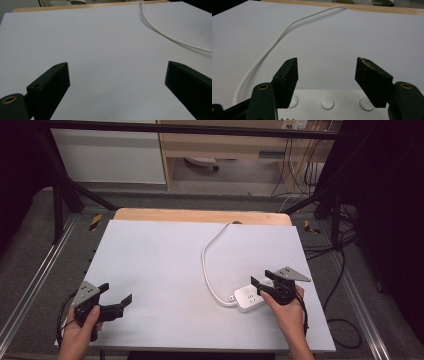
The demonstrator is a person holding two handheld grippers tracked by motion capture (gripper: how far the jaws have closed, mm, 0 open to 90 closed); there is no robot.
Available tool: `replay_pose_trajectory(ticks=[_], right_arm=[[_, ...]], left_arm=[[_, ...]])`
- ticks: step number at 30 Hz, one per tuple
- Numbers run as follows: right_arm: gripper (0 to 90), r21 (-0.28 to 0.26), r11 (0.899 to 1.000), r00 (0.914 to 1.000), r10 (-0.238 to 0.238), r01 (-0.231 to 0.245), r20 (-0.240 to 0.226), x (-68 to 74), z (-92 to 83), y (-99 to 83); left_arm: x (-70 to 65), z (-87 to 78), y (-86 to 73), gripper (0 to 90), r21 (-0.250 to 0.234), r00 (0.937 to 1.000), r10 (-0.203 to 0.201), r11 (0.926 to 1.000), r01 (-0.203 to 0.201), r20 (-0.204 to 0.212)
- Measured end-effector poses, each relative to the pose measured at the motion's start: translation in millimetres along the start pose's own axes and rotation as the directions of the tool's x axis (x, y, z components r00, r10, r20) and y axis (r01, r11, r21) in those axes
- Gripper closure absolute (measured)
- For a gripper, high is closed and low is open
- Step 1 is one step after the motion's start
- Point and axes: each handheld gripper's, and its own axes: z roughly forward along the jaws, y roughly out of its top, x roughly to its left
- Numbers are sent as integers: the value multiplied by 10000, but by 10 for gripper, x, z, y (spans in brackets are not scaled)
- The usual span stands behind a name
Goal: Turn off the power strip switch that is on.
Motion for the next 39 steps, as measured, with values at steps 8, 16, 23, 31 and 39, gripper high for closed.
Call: replay_pose_trajectory(ticks=[8, 16, 23, 31, 39], right_arm=[[125, -58, 9998, 9995, 179, -178, 271, -4, -30, 63], [35, -275, 9995, 9987, 183, -170, 471, 19, -77, 118], [23, -428, 9989, 9984, 223, -201, 510, 18, -127, 145], [21, -592, 9982, 9987, 158, -130, 483, 38, -222, 172], [23, -909, 9957, 9976, -110, 172, 681, 24, -364, 158]], left_arm=[[4, -5, 0, 56, -13, 10000, -7, 10000, 7, 2], [6, -5, 0, 56, -4, 10000, -1, 10000, 1, 5], [7, -4, -1, 56, -3, 10000, -26, 10000, 26, 16], [10, -11, -1, 56, -17, 10000, -54, 10000, 54, 27], [11, -14, -2, 56, -11, 10000, -67, 10000, 67, 12]])
